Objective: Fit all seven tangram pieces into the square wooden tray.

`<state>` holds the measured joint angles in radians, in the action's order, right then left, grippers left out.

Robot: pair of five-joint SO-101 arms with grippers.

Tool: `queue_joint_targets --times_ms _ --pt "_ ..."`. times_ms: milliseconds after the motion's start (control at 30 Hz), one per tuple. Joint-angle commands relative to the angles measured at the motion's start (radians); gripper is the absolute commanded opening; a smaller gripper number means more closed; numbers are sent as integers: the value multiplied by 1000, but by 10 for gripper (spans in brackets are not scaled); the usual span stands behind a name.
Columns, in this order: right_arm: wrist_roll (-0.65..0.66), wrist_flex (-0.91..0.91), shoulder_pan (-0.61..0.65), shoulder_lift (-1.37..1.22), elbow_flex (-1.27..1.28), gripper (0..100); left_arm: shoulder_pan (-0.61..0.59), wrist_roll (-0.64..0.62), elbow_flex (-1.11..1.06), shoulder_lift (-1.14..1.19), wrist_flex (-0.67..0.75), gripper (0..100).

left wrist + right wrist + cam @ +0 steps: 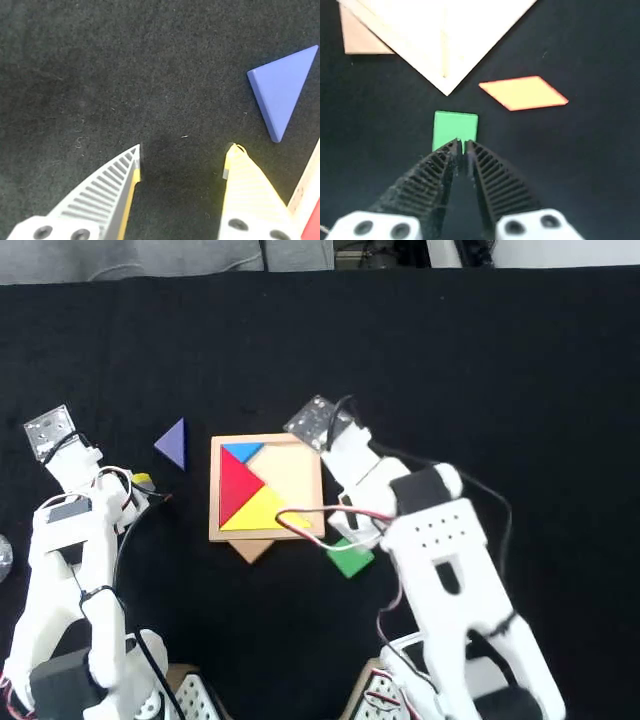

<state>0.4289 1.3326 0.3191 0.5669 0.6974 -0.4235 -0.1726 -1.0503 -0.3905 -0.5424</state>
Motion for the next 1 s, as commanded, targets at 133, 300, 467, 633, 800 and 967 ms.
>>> queue_joint_targets --times_ms 133,300,467,633,800,967 --pt "-71 -75 132 -113 114 279 8 11 10 -14 15 266" --pt "-72 -238 169 -174 217 294 8 11 10 -12 15 266" --pt "-72 -273 169 -277 216 296 8 12 10 -12 15 266" --pt "-72 -318 169 -371 200 295 8 12 8 -12 15 266" --pt "-72 -354 169 -418 200 287 8 12 8 -12 15 266" --pt "-71 -353 169 -421 173 96 8 12 8 -12 15 266"
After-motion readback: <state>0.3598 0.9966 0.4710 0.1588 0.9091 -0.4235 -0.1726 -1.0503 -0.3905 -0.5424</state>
